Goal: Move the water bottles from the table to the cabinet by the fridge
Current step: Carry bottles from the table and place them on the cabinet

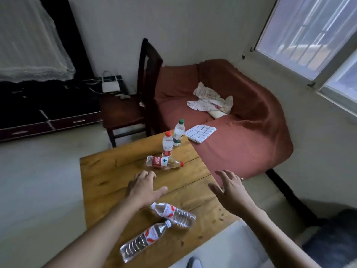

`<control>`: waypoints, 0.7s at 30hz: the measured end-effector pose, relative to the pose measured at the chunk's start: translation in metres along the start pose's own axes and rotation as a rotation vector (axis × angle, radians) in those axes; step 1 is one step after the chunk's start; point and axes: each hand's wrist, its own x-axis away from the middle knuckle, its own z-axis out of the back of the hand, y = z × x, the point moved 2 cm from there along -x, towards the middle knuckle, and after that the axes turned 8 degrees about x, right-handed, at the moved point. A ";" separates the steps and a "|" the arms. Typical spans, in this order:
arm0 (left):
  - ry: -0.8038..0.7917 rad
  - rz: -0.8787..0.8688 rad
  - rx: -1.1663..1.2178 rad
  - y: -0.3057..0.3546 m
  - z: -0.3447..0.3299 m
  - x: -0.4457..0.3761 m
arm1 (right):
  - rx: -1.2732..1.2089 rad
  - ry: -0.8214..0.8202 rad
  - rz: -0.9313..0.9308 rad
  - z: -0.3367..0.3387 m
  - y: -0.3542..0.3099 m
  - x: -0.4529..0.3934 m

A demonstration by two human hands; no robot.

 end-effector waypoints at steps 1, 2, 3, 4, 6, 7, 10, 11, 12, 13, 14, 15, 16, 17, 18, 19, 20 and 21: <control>0.006 0.050 0.025 0.002 -0.008 0.000 | -0.006 -0.026 0.035 -0.003 0.005 -0.013; 0.007 0.091 0.050 0.004 -0.017 0.002 | -0.015 -0.053 0.066 -0.006 0.010 -0.023; 0.008 0.125 0.060 0.006 -0.027 0.005 | -0.016 -0.084 0.100 -0.010 0.015 -0.031; 0.015 0.153 0.054 0.007 -0.035 0.009 | -0.005 -0.113 0.139 -0.014 0.019 -0.038; 0.046 0.195 0.043 0.006 -0.048 0.018 | 0.028 -0.175 0.199 -0.023 0.024 -0.050; 0.061 0.218 0.051 0.004 -0.054 0.023 | 0.045 -0.204 0.222 -0.027 0.025 -0.055; 0.079 0.291 0.066 -0.007 -0.065 0.038 | 0.051 -0.249 0.279 -0.041 0.025 -0.065; 0.077 0.316 0.060 -0.011 -0.068 0.042 | 0.051 -0.260 0.295 -0.046 0.024 -0.066; 0.070 0.339 0.057 -0.017 -0.072 0.045 | 0.057 -0.268 0.313 -0.052 0.022 -0.066; 0.068 0.353 0.059 -0.022 -0.076 0.048 | 0.067 -0.281 0.322 -0.058 0.021 -0.065; 0.073 0.363 0.064 -0.028 -0.080 0.050 | 0.073 -0.288 0.328 -0.066 0.020 -0.064; 0.083 0.368 0.063 -0.032 -0.084 0.050 | 0.078 -0.301 0.332 -0.074 0.019 -0.064; 0.091 0.372 0.059 -0.037 -0.088 0.050 | 0.082 -0.317 0.345 -0.084 0.019 -0.066; 0.097 0.373 0.059 -0.042 -0.093 0.050 | 0.085 -0.339 0.356 -0.092 0.019 -0.068; 0.092 0.375 0.060 -0.047 -0.100 0.050 | 0.098 -0.357 0.368 -0.103 0.021 -0.069; 0.082 0.378 0.064 -0.053 -0.108 0.051 | 0.114 -0.375 0.377 -0.113 0.022 -0.068; 0.071 0.380 0.073 -0.058 -0.117 0.052 | 0.116 -0.384 0.384 -0.124 0.023 -0.067; 0.062 0.376 0.077 -0.063 -0.126 0.052 | 0.114 -0.394 0.381 -0.134 0.024 -0.065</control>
